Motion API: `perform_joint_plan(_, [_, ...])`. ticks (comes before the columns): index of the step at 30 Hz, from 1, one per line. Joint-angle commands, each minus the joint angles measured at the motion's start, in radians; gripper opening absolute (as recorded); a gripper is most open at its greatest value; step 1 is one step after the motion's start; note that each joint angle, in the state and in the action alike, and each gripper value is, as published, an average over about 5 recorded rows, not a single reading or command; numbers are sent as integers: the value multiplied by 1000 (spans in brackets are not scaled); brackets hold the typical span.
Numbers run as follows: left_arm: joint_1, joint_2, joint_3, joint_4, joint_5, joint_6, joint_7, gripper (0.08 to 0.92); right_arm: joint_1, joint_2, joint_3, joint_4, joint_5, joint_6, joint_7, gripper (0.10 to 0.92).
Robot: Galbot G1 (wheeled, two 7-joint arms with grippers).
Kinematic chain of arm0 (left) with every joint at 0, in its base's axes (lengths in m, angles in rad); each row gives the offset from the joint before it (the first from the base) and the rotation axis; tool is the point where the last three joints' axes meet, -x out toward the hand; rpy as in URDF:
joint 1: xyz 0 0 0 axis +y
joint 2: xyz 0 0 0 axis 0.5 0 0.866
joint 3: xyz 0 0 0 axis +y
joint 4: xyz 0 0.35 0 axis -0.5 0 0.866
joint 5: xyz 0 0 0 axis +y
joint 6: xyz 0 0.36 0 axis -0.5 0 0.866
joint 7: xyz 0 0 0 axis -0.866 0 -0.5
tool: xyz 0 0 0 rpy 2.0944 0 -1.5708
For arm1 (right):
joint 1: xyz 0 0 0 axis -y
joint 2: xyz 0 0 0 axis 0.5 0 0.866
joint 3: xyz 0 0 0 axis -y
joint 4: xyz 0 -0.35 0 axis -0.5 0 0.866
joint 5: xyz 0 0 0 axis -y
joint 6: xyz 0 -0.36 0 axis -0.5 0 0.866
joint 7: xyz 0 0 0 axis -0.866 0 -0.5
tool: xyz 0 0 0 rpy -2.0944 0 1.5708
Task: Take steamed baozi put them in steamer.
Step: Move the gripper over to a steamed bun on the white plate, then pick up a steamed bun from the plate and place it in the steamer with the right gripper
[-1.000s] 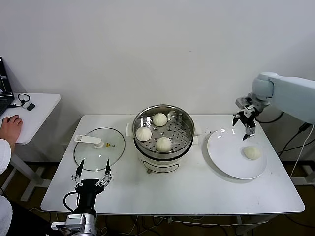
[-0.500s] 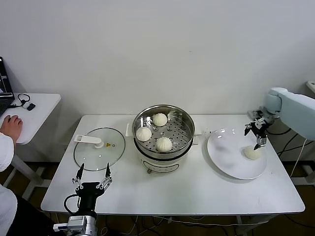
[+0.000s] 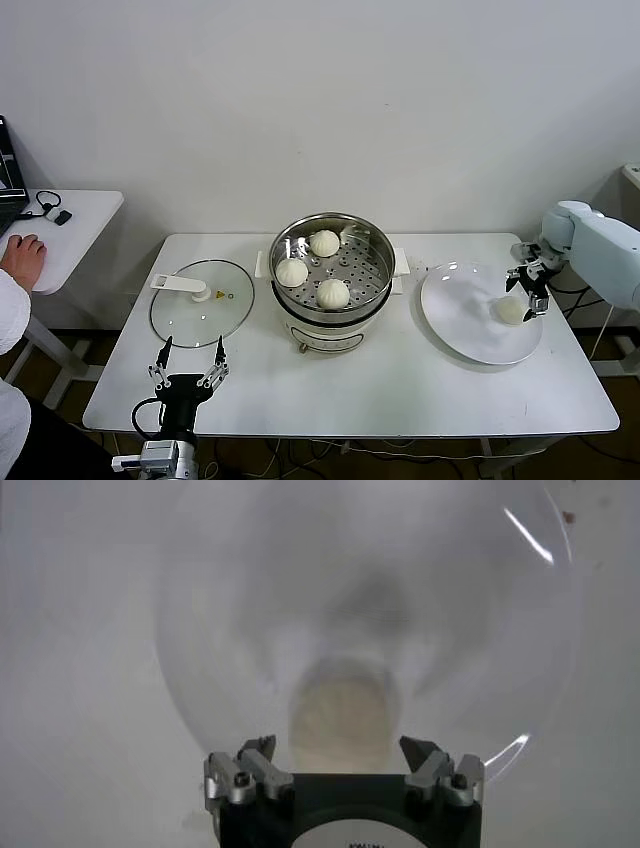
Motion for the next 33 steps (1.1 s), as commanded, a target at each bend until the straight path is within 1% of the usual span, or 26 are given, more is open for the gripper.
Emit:
perform_joint_plan(1, [1, 7, -1, 5, 2, -2, -1, 823, -71, 18, 104, -62, -53, 13, 0, 823])
perform_joint_plan(8, [1, 9, -2, 4, 0, -4, -3, 823, -68, 25, 110, -69, -68, 13, 7, 823])
perform_joint_plan(11, [0, 9, -1, 2, -2, -4, -3, 823, -67, 25, 109, -66, -76, 13, 9, 801])
perform_joint_plan(15, [-2, 7, 1, 2, -2, -4, -3, 823, -62, 29, 109, -67, -86, 12, 11, 710])
perform_joint_plan(19, [0, 6, 4, -1, 0, -5, -3, 823, -47, 30, 103, -58, -96, 11, 15, 596])
perform_joint_plan(22, [1, 4, 6, -6, 2, -5, -3, 823, -29, 20, 88, -33, -90, 5, 16, 542])
perform_joint_plan(26, [-1, 4, 6, -13, 1, -5, -3, 823, 42, -21, -5, 70, -20, -29, 14, 527])
perform_joint_plan(29, [-3, 7, 6, -18, -3, -5, -2, 823, 147, -73, -129, 213, 66, -69, 14, 526])
perform_joint_plan(33, [-8, 11, 6, -25, -10, -3, -1, 823, 385, -127, -405, 448, 247, -136, 35, 526])
